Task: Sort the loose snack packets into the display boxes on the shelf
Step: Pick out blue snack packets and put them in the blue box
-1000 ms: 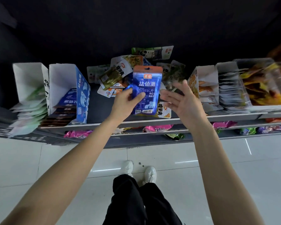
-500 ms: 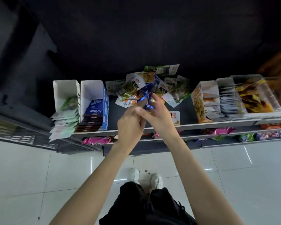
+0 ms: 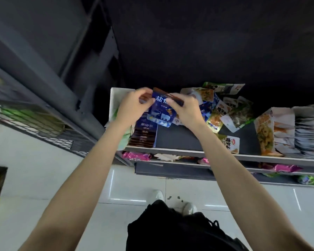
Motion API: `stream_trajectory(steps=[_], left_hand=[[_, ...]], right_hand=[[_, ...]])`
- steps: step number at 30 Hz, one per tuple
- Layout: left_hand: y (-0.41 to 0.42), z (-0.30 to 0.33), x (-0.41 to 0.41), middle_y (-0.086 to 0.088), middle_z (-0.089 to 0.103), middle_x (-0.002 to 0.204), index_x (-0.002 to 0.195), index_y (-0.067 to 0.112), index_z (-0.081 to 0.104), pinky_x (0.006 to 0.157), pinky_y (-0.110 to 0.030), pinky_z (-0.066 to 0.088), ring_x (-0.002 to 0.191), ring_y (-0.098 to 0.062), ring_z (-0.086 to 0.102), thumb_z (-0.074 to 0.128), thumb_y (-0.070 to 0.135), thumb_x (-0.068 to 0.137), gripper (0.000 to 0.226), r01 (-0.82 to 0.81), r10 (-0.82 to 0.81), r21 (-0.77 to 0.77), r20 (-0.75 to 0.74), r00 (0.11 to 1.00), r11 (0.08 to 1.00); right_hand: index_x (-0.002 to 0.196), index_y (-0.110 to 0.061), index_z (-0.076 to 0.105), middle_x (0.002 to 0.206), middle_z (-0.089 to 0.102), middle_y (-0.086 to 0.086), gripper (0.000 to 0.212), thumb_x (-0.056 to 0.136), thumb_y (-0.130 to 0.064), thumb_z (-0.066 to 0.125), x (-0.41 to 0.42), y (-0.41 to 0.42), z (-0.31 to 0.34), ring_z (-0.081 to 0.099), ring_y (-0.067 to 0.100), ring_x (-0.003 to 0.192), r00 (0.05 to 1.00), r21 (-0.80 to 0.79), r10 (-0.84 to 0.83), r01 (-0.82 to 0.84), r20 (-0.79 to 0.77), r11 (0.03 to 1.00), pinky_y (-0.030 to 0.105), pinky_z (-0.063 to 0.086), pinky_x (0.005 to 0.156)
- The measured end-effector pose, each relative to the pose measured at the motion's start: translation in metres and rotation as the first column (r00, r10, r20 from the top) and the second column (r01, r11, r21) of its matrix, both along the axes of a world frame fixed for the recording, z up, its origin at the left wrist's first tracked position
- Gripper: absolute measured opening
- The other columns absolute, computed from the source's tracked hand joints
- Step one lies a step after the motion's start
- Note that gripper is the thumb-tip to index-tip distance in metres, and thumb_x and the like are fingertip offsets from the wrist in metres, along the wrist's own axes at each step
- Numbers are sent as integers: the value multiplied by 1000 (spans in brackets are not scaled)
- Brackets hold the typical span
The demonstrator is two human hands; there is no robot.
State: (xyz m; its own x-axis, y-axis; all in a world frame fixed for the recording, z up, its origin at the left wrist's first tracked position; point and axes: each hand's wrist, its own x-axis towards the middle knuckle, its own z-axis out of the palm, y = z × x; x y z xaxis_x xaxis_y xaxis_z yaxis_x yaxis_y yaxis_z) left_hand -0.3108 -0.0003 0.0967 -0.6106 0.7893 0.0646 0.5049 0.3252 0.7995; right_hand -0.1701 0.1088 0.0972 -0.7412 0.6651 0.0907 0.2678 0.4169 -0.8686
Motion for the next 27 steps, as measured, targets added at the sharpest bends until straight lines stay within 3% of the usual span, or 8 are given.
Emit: stream_trajectory(steps=[3, 6, 8, 11, 16, 20, 23, 27], left_hand=[[-5, -7, -20, 6, 65, 86, 100, 8, 68, 69, -4, 43, 78, -6, 60, 67, 14, 84, 17, -71, 73, 19, -81, 994, 997], [-13, -27, -28, 2, 68, 88, 102, 8, 68, 68, -7, 44, 78, -8, 62, 67, 16, 85, 18, -112, 108, -30, -114, 988, 993], [-20, -38, -29, 0, 70, 89, 101, 8, 68, 70, -9, 46, 79, -11, 65, 65, 13, 86, 16, -111, 108, -22, -115, 988, 994], [-28, -40, -30, 8, 68, 86, 96, 10, 70, 71, -4, 45, 77, -8, 65, 65, 11, 86, 11, -126, 137, 72, -165, 977, 989], [-39, -39, -35, 0, 71, 85, 92, 7, 69, 72, -21, 53, 75, -10, 66, 65, 6, 84, 9, -154, 185, 147, -228, 956, 977], [-47, -54, -37, -2, 71, 92, 95, 13, 70, 73, -31, 55, 81, -18, 67, 69, 12, 82, 14, -54, 27, -84, -298, 954, 995], [-50, -60, -28, 3, 68, 103, 97, 21, 70, 68, -27, 45, 94, -20, 61, 65, 22, 84, 14, 11, -134, -255, -467, 874, 967], [-47, -66, -15, 2, 68, 106, 99, 24, 72, 78, -31, 42, 108, -22, 53, 59, 28, 90, 17, 52, -276, -398, -529, 803, 916]], right_hand=[[109, -9, 69, 85, 67, -1, 22, 90, -18, 62, -24, 1, -9, 57, -7, 63, 998, 132, 38, -44, 48, 990, 8, 40, 61], [108, -14, 70, 100, 71, 6, 22, 90, -21, 61, -32, 1, -29, 65, 21, 85, 990, 350, -14, -36, 139, 936, 33, 51, 74], [103, -14, 71, 96, 71, 6, 20, 89, -18, 58, -33, -3, -38, 66, 27, 85, 988, 430, -28, -41, 152, 902, 39, 53, 71], [98, -11, 72, 91, 72, 5, 20, 87, -13, 55, -37, -12, -38, 67, 25, 82, 998, 455, 3, -35, 70, 890, 37, 55, 68], [101, -7, 72, 95, 72, 6, 22, 87, -1, 56, -42, -26, -34, 68, 20, 86, 998, 381, 26, -4, -52, 925, 30, 54, 74], [114, -6, 67, 113, 68, 10, 25, 92, -5, 53, -40, -28, -65, 61, 25, 108, 983, 343, 110, -156, 151, 926, 40, 51, 92], [121, -9, 63, 135, 52, 14, 29, 93, -9, 55, -34, -30, -88, 39, 32, 131, 916, 400, 122, -282, 382, 872, 44, 36, 108], [109, -8, 69, 125, 56, 18, 28, 82, -6, 67, -21, -33, -94, 46, 38, 122, 922, 507, 0, -214, 388, 835, 50, 45, 98]])
